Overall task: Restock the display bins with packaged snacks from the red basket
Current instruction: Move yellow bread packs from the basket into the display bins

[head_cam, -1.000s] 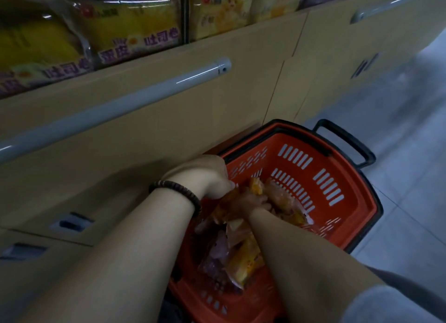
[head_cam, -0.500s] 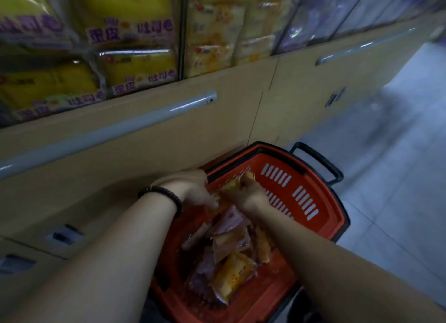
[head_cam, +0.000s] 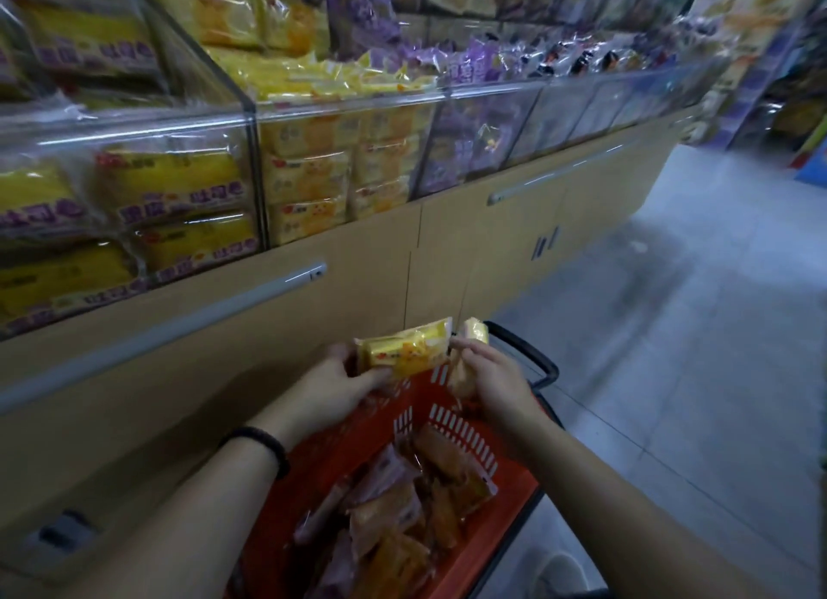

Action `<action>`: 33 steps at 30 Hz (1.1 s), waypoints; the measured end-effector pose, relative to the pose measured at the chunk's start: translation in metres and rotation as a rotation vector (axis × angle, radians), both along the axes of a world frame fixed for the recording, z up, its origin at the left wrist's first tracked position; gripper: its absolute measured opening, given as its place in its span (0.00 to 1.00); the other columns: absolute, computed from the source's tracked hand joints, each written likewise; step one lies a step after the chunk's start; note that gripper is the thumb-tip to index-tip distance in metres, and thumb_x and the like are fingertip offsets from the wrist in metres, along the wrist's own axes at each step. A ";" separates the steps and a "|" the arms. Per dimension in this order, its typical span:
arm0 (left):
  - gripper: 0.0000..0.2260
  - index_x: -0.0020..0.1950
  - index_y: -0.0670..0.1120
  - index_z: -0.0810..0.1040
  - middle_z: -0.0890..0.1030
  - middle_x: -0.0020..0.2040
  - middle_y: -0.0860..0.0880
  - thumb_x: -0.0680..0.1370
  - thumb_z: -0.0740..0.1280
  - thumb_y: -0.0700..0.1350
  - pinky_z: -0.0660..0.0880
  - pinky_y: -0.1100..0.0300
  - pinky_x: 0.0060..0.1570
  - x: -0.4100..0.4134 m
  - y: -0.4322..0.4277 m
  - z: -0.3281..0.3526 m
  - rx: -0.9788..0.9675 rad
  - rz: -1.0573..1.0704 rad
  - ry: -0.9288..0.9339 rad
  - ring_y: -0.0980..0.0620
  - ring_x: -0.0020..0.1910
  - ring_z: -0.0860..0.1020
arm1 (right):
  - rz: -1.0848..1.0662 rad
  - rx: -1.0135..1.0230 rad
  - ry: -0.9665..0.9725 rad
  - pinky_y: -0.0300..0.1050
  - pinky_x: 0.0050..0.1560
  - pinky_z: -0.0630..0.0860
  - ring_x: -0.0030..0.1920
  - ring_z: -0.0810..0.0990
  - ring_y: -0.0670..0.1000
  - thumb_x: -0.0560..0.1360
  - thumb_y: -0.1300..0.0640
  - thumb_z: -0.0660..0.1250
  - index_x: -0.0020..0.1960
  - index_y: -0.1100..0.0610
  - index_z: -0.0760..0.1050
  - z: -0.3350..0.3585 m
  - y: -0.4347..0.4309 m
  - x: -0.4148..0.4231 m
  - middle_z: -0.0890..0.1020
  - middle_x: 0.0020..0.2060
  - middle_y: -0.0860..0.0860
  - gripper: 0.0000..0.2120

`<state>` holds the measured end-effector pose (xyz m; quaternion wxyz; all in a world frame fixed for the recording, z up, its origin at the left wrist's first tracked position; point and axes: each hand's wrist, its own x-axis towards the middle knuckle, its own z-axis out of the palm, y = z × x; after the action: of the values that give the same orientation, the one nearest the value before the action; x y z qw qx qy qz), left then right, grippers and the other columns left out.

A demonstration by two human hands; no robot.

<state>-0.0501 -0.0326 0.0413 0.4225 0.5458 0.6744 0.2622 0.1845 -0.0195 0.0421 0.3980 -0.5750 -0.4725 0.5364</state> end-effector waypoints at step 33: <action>0.27 0.62 0.57 0.80 0.85 0.61 0.44 0.66 0.84 0.52 0.82 0.34 0.55 0.044 -0.023 0.038 0.342 0.216 -0.684 0.40 0.57 0.86 | 0.149 0.247 0.192 0.55 0.54 0.85 0.54 0.87 0.53 0.72 0.57 0.80 0.71 0.48 0.73 0.043 -0.029 0.020 0.85 0.57 0.54 0.31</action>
<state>-0.0064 -0.0559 0.0795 0.4957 0.4155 0.4947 0.5804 0.2047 -0.0480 0.0853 0.4679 -0.4312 -0.5360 0.5548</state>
